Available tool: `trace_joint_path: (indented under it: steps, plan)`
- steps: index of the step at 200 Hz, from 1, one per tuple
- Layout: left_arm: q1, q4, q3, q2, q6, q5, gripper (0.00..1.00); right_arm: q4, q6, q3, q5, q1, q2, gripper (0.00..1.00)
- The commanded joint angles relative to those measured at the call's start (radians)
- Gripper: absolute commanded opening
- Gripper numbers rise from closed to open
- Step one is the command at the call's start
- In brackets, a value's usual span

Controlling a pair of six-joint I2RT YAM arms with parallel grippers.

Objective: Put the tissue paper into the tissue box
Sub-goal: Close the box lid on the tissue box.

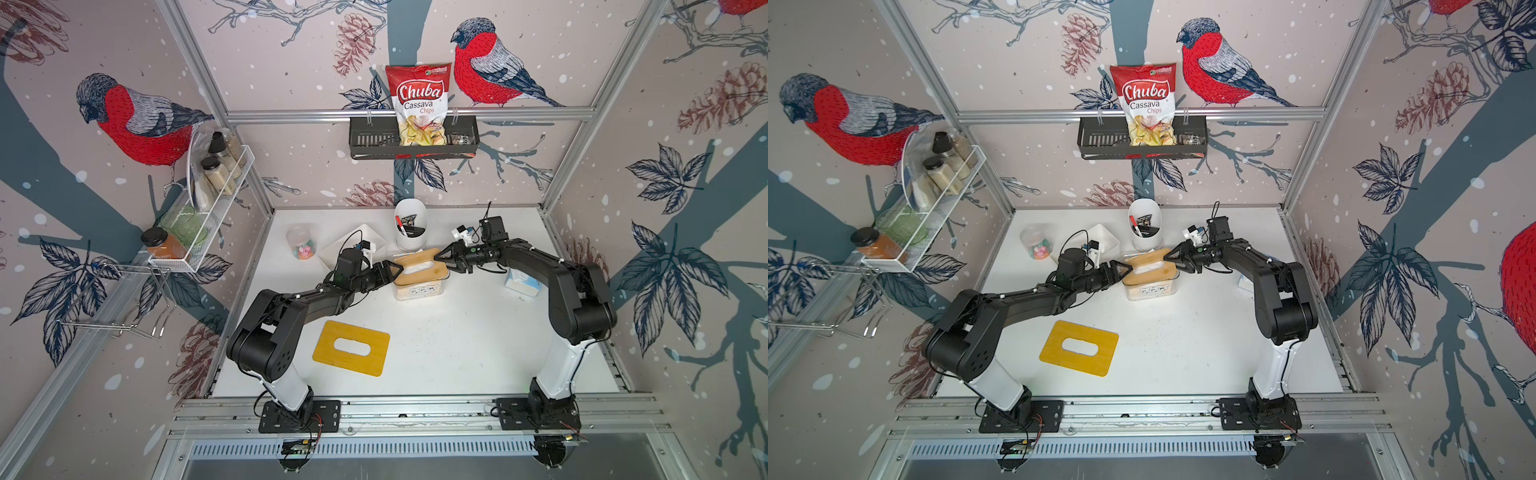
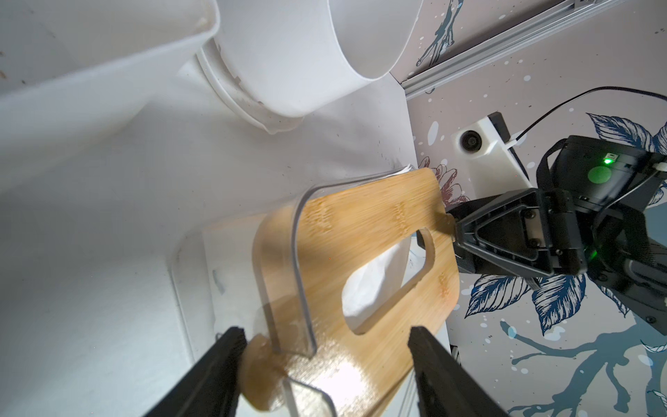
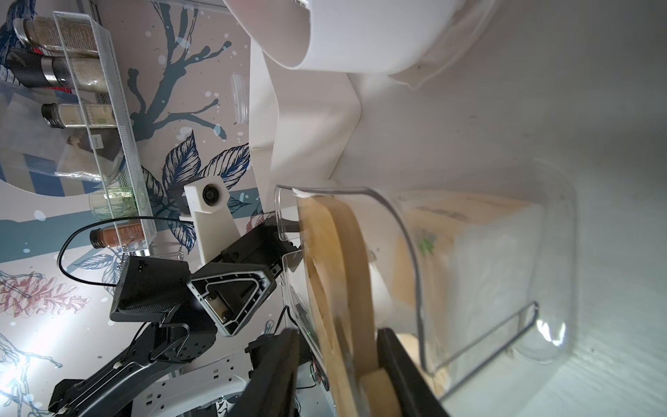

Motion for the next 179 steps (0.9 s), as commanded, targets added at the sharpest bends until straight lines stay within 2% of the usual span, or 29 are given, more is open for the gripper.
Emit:
trace_joint_path:
  steps: [1,65,122,135,154,179]
  plan:
    - [-0.003,0.045,-0.004,-0.006,-0.006,0.016,0.74,-0.042,-0.043,0.009,0.039,-0.007,-0.023,0.42]
    - [-0.003,0.046,-0.007,-0.004,-0.005,0.019,0.74,-0.103,-0.091,0.012,0.110,-0.032,-0.065,0.44]
    - [-0.006,0.047,-0.008,-0.014,-0.016,0.038,0.74,-0.144,-0.142,0.013,0.249,-0.024,-0.073,0.46]
    - [-0.007,0.042,-0.007,-0.018,-0.016,0.042,0.74,-0.137,-0.144,0.013,0.243,-0.018,-0.070,0.48]
    - [-0.010,0.038,-0.007,-0.026,-0.020,0.042,0.73,-0.114,-0.139,0.012,0.223,-0.004,-0.064,0.56]
    - [-0.011,0.049,-0.010,-0.027,-0.034,0.053,0.73,-0.098,-0.136,0.009,0.217,0.007,-0.058,0.57]
